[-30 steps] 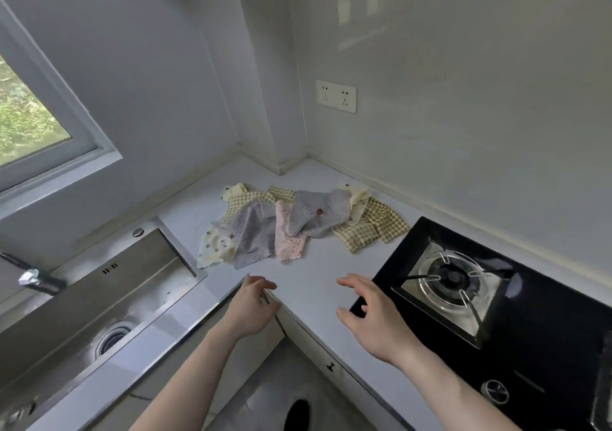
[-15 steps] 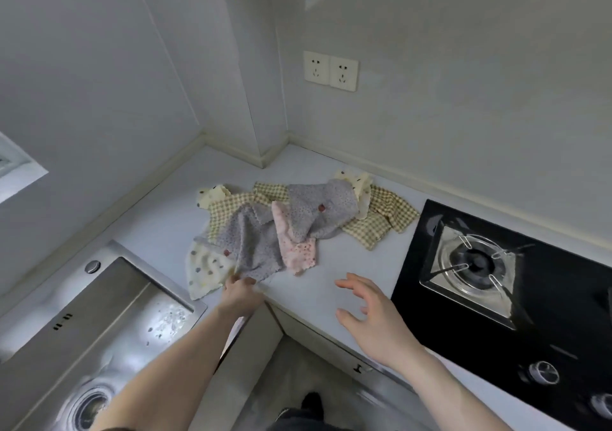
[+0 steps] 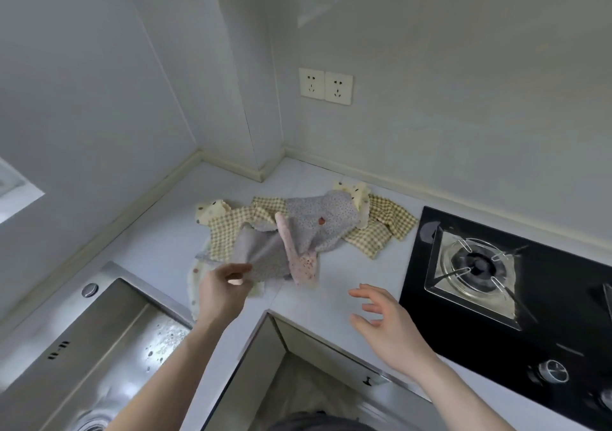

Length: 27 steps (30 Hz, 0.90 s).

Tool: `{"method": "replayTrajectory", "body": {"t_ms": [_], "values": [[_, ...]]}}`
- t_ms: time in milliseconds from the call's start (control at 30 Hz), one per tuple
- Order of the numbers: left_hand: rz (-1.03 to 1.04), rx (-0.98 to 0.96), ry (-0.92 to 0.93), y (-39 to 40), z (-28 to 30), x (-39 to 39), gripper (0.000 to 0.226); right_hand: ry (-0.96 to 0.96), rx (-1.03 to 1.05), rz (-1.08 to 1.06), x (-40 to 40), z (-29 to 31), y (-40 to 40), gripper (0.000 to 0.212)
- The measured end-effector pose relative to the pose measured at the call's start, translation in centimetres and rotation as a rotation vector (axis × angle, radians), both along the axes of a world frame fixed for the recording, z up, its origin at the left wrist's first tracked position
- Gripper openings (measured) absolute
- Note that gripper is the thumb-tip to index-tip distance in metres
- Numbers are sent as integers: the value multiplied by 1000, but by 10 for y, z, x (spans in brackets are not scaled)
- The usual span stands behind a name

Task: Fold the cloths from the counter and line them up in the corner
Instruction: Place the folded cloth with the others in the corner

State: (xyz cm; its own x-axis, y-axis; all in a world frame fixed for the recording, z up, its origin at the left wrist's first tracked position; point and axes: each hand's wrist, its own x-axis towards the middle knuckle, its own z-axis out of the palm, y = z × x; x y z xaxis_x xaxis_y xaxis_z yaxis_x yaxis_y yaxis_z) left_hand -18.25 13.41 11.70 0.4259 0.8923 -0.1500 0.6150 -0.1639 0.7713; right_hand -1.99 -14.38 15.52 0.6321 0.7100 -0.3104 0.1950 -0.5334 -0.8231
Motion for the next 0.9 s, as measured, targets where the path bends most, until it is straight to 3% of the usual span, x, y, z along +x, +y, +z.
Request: {"method": "replayTrajectory", "body": {"t_ms": [133,367,567,733,833,900], "values": [[-67,142,-95,-6,70,5,29,-3,50,38,-8,10,16,37],[-248,148,-246,-45,160,17,12,7,149,125,-28,34,36,44],[-441,19,-310,-72,173,26,8,45,261,55,-41,53,37,27],[-546,-66,-257,-92,178,35,7,43,292,-53,-43,64,21,34],[-601,-87,-258,-104,178,42,6,-13,319,-164,-37,65,13,8],[-624,-82,-259,-108,176,47,6,-71,327,-231,-30,65,5,11]]}}
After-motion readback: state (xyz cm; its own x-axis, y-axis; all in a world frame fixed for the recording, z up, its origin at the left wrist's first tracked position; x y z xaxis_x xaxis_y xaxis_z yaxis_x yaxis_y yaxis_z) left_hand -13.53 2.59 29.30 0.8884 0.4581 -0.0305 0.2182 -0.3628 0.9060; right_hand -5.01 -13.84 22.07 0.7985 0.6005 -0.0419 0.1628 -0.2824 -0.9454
